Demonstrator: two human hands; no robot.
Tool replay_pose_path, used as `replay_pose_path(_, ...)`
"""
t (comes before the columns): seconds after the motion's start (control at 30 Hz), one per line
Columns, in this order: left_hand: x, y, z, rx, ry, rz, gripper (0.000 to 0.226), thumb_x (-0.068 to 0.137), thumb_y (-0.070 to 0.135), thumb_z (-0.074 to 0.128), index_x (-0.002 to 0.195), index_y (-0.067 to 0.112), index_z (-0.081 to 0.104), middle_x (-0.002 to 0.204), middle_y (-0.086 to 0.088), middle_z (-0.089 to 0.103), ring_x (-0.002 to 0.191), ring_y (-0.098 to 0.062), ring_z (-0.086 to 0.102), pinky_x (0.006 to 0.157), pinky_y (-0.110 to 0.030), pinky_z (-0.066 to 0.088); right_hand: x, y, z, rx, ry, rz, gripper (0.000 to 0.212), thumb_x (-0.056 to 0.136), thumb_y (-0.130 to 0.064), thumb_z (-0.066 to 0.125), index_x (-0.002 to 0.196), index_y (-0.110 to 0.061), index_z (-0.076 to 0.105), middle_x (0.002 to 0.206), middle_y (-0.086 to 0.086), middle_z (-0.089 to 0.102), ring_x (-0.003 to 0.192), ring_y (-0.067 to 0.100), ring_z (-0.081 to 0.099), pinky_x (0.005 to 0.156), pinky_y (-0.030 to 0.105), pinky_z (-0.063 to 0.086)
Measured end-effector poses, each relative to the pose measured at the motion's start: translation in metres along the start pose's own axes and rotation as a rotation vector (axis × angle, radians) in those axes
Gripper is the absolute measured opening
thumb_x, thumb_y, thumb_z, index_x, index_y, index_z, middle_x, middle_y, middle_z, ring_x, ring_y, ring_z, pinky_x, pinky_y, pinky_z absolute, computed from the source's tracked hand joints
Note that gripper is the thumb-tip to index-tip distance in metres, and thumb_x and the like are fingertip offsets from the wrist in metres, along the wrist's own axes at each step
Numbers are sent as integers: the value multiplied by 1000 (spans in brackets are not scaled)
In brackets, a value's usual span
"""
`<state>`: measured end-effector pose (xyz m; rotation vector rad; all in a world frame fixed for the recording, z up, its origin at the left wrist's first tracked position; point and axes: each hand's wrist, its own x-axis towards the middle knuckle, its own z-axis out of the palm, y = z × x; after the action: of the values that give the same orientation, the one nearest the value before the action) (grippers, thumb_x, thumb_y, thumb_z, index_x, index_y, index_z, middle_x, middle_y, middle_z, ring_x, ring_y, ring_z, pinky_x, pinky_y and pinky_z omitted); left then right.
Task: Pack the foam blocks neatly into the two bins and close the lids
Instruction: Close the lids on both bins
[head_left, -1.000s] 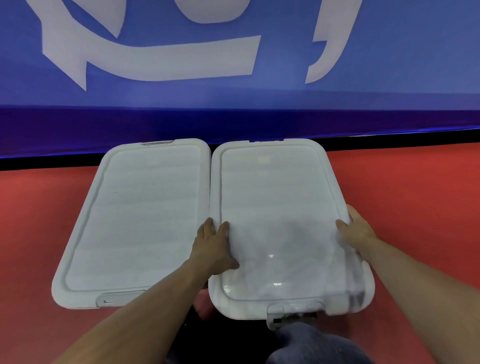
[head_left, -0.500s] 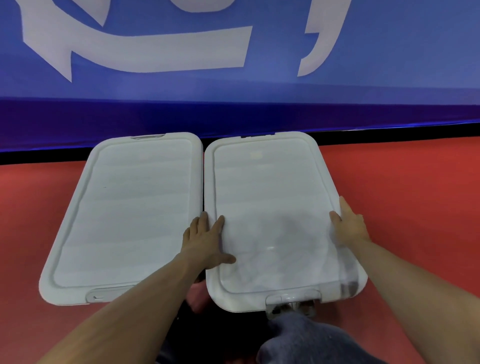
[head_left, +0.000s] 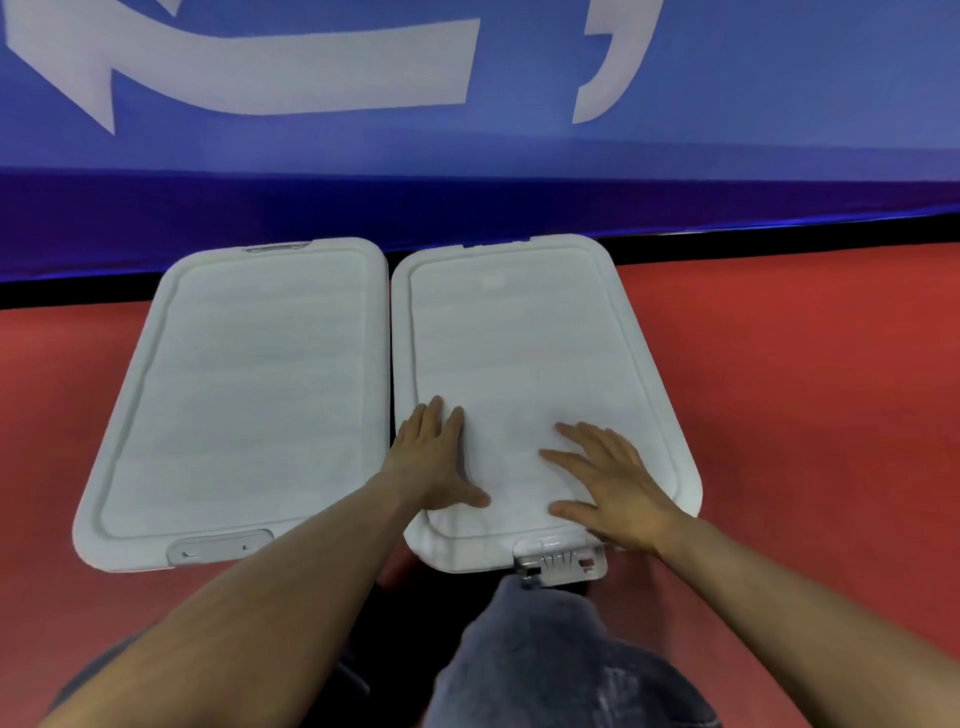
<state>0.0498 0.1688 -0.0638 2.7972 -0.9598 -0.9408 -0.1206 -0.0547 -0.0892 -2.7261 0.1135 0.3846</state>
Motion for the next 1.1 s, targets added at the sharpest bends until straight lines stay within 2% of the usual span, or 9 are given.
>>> replay_pose_path(0.07,0,0,-2,-2,-3,-1,135,69,73,75,162,22,-8,169,-6,-20,156,-27,-17,127,-43,-2,-10,-2,6,-24,4,-97,71,89,-72,50,152,-43,34,166,-13,9,154,13,0,124,34,-3)
replay_pose_path(0.2,0,-1,-1,0,-4,8,135,70,74,74,163,22,-8,169,-6,-19,156,-27,-15,127,-43,-1,-24,-4,14,-41,20,-158,82,80,-79,54,148,-37,39,166,-11,12,153,12,4,122,31,-1)
replay_pose_path(0.33,-3,1,2,1,8,19,131,72,72,74,162,21,-6,169,-8,-17,156,-28,-13,128,-44,1,-40,-6,27,-134,86,-210,91,68,-80,67,138,-26,46,166,-3,19,153,18,15,123,42,16)
replay_pose_path(0.47,-6,0,4,-6,18,26,127,74,71,73,163,21,-3,169,-8,-14,157,-27,-11,128,-44,3,-42,-6,33,-215,68,-203,104,52,-79,75,133,-21,47,165,4,23,151,25,24,120,47,24)
replay_pose_path(0.6,-7,-2,7,-6,23,30,126,74,72,72,163,22,-2,170,-8,-13,157,-26,-10,128,-45,5,-42,-10,33,-260,50,-180,105,44,-73,79,128,-17,51,164,8,27,149,27,30,117,50,29)
replay_pose_path(0.83,-7,-3,8,-11,34,27,125,74,72,72,163,23,-1,170,-7,-12,157,-25,-9,128,-44,7,-42,-14,35,-315,61,-158,94,53,-67,79,128,-18,51,164,8,25,149,29,29,117,52,28)
replay_pose_path(1.0,-9,-1,8,-22,49,39,122,74,70,73,162,22,3,169,-9,-10,157,-26,-7,127,-42,7,-44,-11,28,-212,97,-158,64,77,-58,66,128,-23,48,165,-4,20,153,18,20,119,50,26)
replay_pose_path(1.03,-10,0,8,-24,53,37,122,74,70,73,162,22,3,169,-9,-9,157,-25,-7,127,-42,7,-44,-10,27,-219,92,-162,66,78,-59,65,130,-24,47,166,-5,20,153,17,19,120,49,24)
replay_pose_path(1.1,-10,-1,8,-23,51,36,122,74,70,73,162,23,3,170,-8,-10,157,-25,-7,127,-41,7,-44,-8,28,-291,37,-175,83,70,-69,65,136,-22,45,166,1,20,153,21,18,122,52,20)
